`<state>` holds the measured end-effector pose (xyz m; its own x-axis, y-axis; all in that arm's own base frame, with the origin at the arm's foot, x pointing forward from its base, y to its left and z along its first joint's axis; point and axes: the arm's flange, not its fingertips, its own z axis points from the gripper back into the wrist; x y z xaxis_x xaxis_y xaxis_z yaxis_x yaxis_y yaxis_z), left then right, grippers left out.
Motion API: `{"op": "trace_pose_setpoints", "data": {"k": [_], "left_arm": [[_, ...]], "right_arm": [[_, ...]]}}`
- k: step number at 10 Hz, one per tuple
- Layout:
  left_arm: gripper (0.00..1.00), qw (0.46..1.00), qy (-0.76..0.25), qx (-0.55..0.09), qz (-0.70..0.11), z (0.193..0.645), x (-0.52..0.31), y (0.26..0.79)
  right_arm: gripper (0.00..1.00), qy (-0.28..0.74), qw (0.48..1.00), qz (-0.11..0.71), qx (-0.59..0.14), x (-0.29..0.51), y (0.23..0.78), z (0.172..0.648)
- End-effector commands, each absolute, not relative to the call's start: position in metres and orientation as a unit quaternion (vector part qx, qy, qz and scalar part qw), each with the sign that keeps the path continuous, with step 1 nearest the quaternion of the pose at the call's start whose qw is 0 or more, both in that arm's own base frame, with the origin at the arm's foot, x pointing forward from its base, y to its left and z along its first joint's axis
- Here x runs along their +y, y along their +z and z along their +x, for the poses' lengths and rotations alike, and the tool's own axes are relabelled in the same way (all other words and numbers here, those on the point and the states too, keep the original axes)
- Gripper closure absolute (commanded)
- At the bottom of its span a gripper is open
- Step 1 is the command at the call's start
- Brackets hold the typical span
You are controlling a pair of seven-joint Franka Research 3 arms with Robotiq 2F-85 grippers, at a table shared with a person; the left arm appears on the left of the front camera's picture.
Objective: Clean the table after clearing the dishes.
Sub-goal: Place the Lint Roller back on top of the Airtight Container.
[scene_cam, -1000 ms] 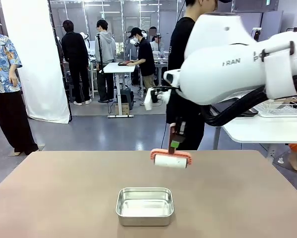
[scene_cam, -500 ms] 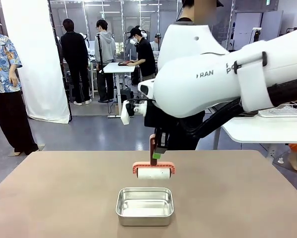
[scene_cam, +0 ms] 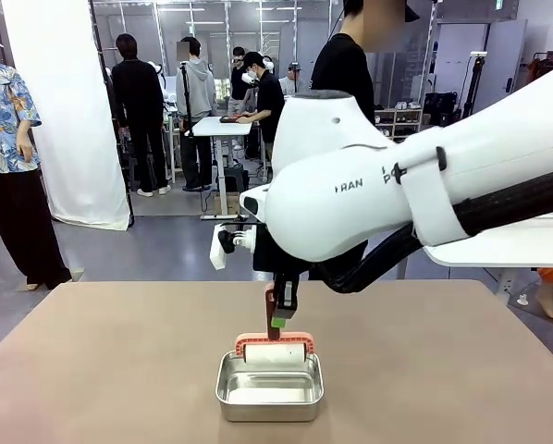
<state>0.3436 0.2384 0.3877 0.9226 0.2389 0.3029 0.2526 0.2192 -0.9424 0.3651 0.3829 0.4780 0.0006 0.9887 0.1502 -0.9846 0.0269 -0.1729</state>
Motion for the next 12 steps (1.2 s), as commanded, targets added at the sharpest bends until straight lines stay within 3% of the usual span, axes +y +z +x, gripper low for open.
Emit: {"op": "trace_pose_setpoints", "data": {"k": [1, 5, 12], "left_arm": [[0.00, 0.754, -0.004, -0.202, -0.625, 0.340, 0.238, 0.390], [0.00, 0.754, -0.004, -0.202, -0.625, 0.340, 0.238, 0.390], [0.00, 0.754, -0.004, -0.202, -0.625, 0.340, 0.238, 0.390]], "right_arm": [[0.77, 0.677, 0.720, -0.001, -0.152, 0.390, 0.466, 0.369], [0.77, 0.668, 0.735, -0.014, -0.114, 0.397, 0.434, 0.386], [0.77, 0.683, 0.722, 0.013, -0.113, 0.387, 0.399, 0.404]]}}
